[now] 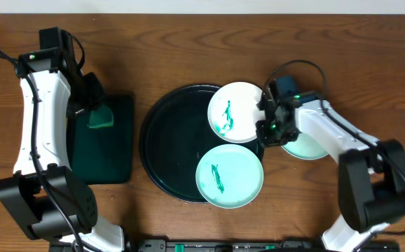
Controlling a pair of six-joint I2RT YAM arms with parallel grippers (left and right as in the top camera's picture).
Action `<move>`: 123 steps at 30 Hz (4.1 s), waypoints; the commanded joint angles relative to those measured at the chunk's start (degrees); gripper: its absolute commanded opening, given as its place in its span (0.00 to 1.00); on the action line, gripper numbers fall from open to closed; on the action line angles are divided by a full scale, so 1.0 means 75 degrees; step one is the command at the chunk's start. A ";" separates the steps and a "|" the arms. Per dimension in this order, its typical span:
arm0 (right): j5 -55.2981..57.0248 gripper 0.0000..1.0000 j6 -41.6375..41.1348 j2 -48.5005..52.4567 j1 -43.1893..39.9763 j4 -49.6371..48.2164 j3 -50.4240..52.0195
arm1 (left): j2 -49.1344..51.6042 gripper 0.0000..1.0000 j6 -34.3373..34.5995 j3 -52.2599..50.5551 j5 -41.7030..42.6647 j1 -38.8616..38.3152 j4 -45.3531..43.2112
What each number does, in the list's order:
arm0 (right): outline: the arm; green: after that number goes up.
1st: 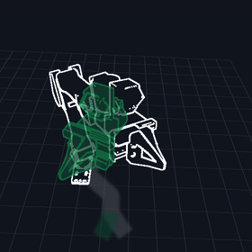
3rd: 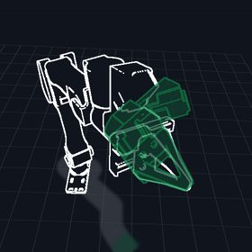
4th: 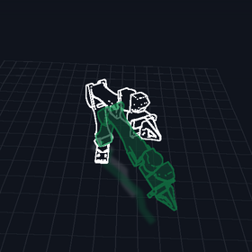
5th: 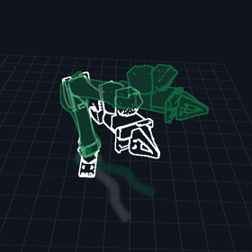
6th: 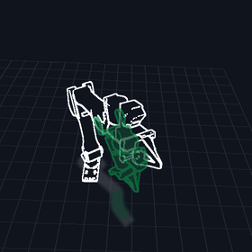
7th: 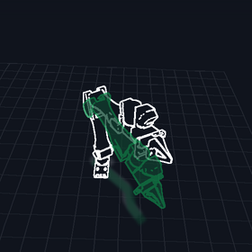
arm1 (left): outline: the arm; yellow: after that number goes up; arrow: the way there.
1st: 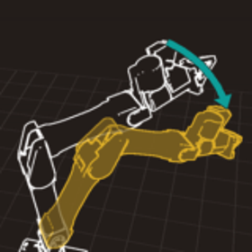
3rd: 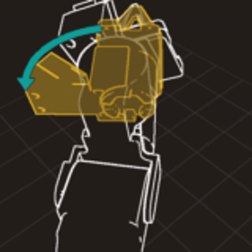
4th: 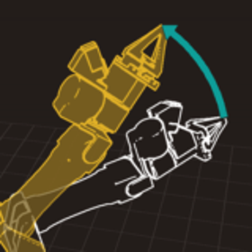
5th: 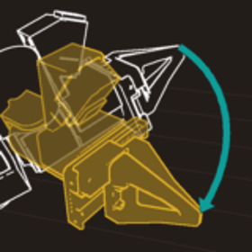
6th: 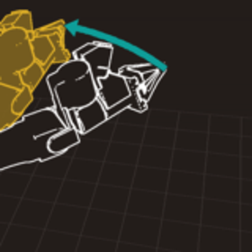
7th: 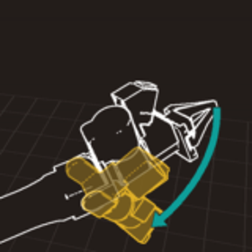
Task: Clean dirty plates on tray and stack at the side
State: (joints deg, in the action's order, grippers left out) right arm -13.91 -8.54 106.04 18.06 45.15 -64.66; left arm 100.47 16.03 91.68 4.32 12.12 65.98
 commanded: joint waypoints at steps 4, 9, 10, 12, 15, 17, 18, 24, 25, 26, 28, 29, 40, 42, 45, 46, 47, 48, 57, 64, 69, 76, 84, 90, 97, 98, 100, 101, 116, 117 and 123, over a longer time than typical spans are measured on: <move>0.0490 0.15 -0.0093 0.0475 0.0198 -0.0224 0.0055 | -0.0012 0.07 -0.0160 0.0006 -0.0070 0.0003 -0.0003; 0.0679 0.02 -0.0119 0.0463 0.0125 -0.0428 0.0050 | -0.0012 0.07 -0.0160 0.0006 -0.0070 0.0003 -0.0009; 0.0679 0.01 -0.0125 0.0463 0.0090 -0.0493 0.0050 | -0.0012 0.07 -0.0160 0.0006 -0.0070 0.0003 -0.0012; 0.0679 0.01 -0.0172 0.0463 -0.0006 -0.0624 0.0032 | -0.0012 0.07 -0.0160 0.0006 -0.0070 0.0003 -0.0012; 0.0662 0.01 -0.0175 0.0463 -0.0146 -0.0927 0.0015 | -0.0012 0.07 -0.0160 0.0006 -0.0070 0.0003 -0.0029; 0.0554 0.01 -0.0172 0.0463 -0.0236 -0.1037 -0.0023 | -0.0012 0.07 -0.0160 0.0006 -0.0070 0.0003 -0.0038; 0.0554 0.01 -0.0169 0.0463 -0.0254 -0.1064 -0.0023 | -0.0012 0.07 -0.0160 0.0006 -0.0073 0.0003 -0.0038; 0.0353 0.11 -0.0102 0.0460 -0.0262 -0.0694 -0.0353 | -0.0012 0.07 -0.0160 0.0006 -0.0070 0.0003 -0.0061; 0.0184 0.15 -0.0073 0.0460 -0.0262 -0.0460 -0.0513 | -0.0012 0.07 -0.0160 0.0006 -0.0070 0.0003 -0.0061; -0.0006 0.18 0.0015 0.0449 -0.0262 -0.0154 -0.0714 | -0.0012 0.07 -0.0160 0.0006 -0.0070 0.0003 -0.0061; -0.0248 0.24 0.0119 0.0446 -0.0262 0.0635 -0.1209 | -0.0012 0.07 -0.0160 0.0006 -0.0067 0.0003 -0.0058; -0.0277 0.26 0.0119 0.0446 -0.0262 0.1075 -0.1460 | -0.0012 0.07 -0.0160 0.0006 -0.0067 0.0003 -0.0055; -0.0784 0.33 0.0125 0.0449 -0.0181 0.4421 -0.2037 | -0.0012 0.07 -0.0187 0.0006 -0.0067 0.0003 -0.0026; -0.0784 0.33 0.0125 0.0449 -0.0082 0.4523 -0.1821 | -0.0012 0.07 -0.0187 0.0006 -0.0067 0.0003 -0.0032; -0.0781 0.32 0.0122 0.0449 0.0119 0.4401 -0.1504 | -0.0012 0.07 -0.0187 0.0006 -0.0067 0.0003 -0.0032; -0.0781 0.32 0.0119 0.0449 0.0198 0.4275 -0.1393 | -0.0012 0.07 -0.0187 0.0006 -0.0067 0.0003 -0.0032; -0.0775 0.31 0.0119 0.0449 0.0256 0.4170 -0.1323 | -0.0012 0.07 -0.0187 0.0006 -0.0067 0.0003 -0.0032; -0.0766 0.30 0.0114 0.0449 0.0323 0.4051 -0.1259 | -0.0012 0.07 -0.0187 0.0006 -0.0067 0.0003 -0.0032; 0.0455 0.21 -0.0428 0.0449 0.0705 0.3051 -0.0731 | -0.0012 0.07 -0.0187 0.0006 -0.0067 0.0003 -0.0032; 0.0443 0.01 -0.0431 0.0414 0.0766 0.2862 -0.0676 | -0.0012 0.07 -0.0187 0.0006 -0.0070 0.0003 -0.0032; 0.0417 0.01 -0.0050 0.0105 0.1058 0.2850 -0.0938 | -0.0012 0.07 -0.0187 0.0006 -0.0067 0.0003 -0.0029; -0.0487 0.01 -0.0216 -0.0038 0.1868 0.1431 -0.1480 | -0.0015 0.07 -0.0187 0.0006 -0.0061 -0.0009 -0.0006; -0.0326 0.01 -0.2002 0.0329 0.2608 -0.1032 -0.1480 | -0.0017 0.07 -0.0189 0.0006 -0.0047 -0.0242 0.0032; 0.0026 0.01 -0.2760 0.0565 0.2975 -0.0758 -0.1480 | -0.0017 0.07 -0.0187 0.0006 -0.0050 -0.0516 -0.0038; 0.0280 0.12 -0.3206 0.0729 0.2981 -0.0629 -0.1478 | -0.0017 0.07 -0.0187 0.0006 -0.0047 -0.0565 -0.0035; 0.0274 0.15 -0.3206 0.0787 0.2981 -0.0653 -0.1478 | -0.0017 0.07 -0.0187 0.0006 -0.0047 -0.0565 -0.0035; 0.0271 0.19 -0.3203 0.0953 0.2970 -0.0694 -0.1483 | -0.0017 0.07 -0.0192 0.0006 -0.0050 -0.0565 -0.0035; 0.0204 0.20 -0.3203 0.1026 0.2935 -0.0729 -0.1486 | -0.0017 0.07 -0.0242 0.0006 -0.0047 -0.0565 -0.0041; -0.0213 0.01 -0.3203 0.1335 0.2588 -0.1026 -0.1524 | -0.1008 0.07 -0.0157 -0.0277 0.0565 -0.0778 0.0659; -0.0213 0.01 -0.3203 0.1335 0.2588 -0.1023 -0.1524 | -0.1026 0.07 -0.0052 -0.0440 0.0568 -0.0898 0.0656; -0.0303 0.01 -0.3139 0.1335 0.2588 -0.0982 -0.1524 | -0.1017 0.07 0.0475 -0.2081 0.0562 -0.2154 -0.0169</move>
State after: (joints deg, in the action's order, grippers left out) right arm -15.55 -32.05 115.13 37.93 37.85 -75.07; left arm 91.83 16.69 82.37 7.44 0.62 66.74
